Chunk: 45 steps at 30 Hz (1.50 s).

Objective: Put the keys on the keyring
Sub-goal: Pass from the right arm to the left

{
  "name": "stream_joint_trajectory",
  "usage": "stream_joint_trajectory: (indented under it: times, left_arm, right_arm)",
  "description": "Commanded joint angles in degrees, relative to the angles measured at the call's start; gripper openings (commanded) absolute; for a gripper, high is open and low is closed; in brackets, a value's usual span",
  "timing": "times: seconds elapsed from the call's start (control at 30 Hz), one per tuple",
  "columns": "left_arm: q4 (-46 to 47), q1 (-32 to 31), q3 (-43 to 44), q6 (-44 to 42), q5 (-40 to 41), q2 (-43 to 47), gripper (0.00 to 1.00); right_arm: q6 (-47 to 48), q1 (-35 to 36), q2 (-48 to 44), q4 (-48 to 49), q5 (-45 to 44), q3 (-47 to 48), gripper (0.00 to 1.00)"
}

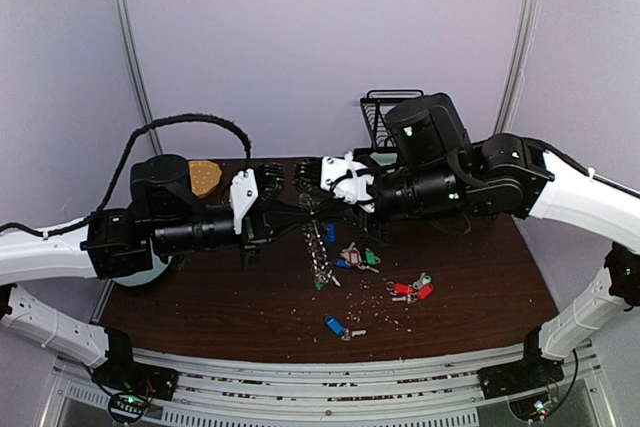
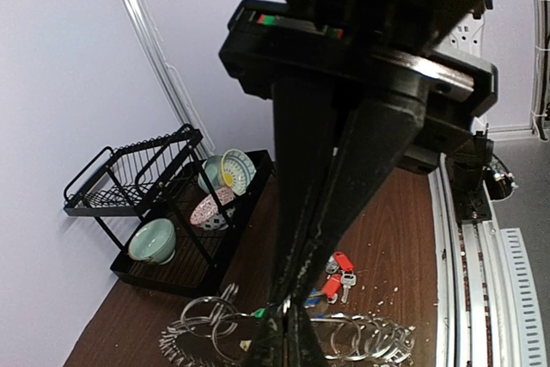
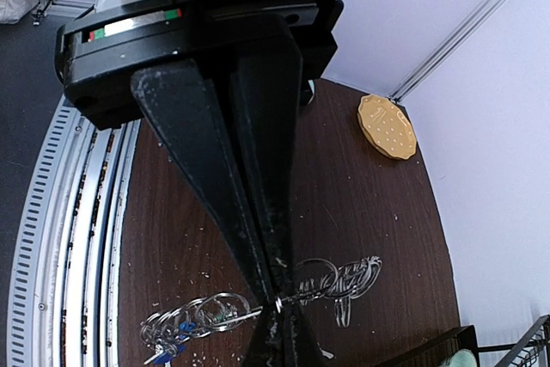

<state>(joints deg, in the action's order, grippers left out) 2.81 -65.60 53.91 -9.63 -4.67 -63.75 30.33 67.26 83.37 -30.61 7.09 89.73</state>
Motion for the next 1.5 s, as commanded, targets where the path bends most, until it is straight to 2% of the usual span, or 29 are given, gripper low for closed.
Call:
stream_joint_trajectory:
  times: [0.0,0.17,0.2,0.23,0.5,0.6,0.7,0.77,0.9,1.1,1.13,1.2,1.33,1.47]
  left_arm:
    - [0.77,0.39,1.45,-1.5,1.07,-0.54,0.0]
    - [0.04,0.29,1.42,-2.58,4.1,-1.38,0.01]
    - [-0.32,0.3,1.56,-2.64,4.99,-1.64,0.11]
    - [-0.79,0.3,1.83,-2.67,5.4,-1.86,0.16]
    - [1.13,0.29,0.61,-3.73,3.51,-0.46,0.07]
    - [3.77,0.28,-0.75,-3.52,0.99,0.49,0.16]
    - [4.43,0.28,-0.6,-3.29,-0.39,0.44,0.19]
    - [5.25,0.21,-0.67,-3.36,-1.13,0.46,0.16]
    - [5.92,0.2,-0.57,-3.63,-1.83,0.14,0.01]
    - [6.74,-0.1,-0.99,-3.86,-2.93,0.3,0.0]
    - [7.93,-0.21,-1.68,-3.64,-2.85,0.6,0.0]
    - [12.01,-0.28,-4.01,-3.11,-3.06,1.81,0.0]
    - [18.96,-0.31,-8.11,-2.34,-2.86,3.25,0.0]
    - [22.46,-0.31,-9.55,-2.57,-3.62,3.54,0.0]
  right_arm:
    - [0.37,0.43,-0.4,1.61,0.84,1.58,0.0]
    - [0.26,0.46,-0.7,2.21,1.12,1.23,0.0]
    - [0.26,0.42,-0.61,2.14,1.02,1.31,0.0]
    - [0.19,0.49,-0.54,2.09,0.92,1.4,0.0]
    - [0.35,0.45,-0.11,2.29,1.25,1.4,0.0]
    - [0.3,0.44,0.16,1.99,1.01,1.54,0.0]
    - [0.22,0.43,0.13,1.89,0.91,1.58,0.0]
    - [0.26,0.48,0.17,1.92,0.93,1.55,0.0]
    - [0.17,0.44,0.1,2.06,1.19,1.45,0.0]
    - [-0.3,0.4,0.5,1.68,1.43,1.29,0.0]
    - [-0.99,0.16,0.49,2.14,1.6,1.05,0.03]
    - [-2.63,-1.29,-0.39,4.32,4.01,-0.45,0.16]
    - [-7.48,-7.7,-4.47,12.56,17.81,-7.09,0.31]
    - [-10.13,-8.92,-5.31,16.31,24.5,-10.77,0.31]
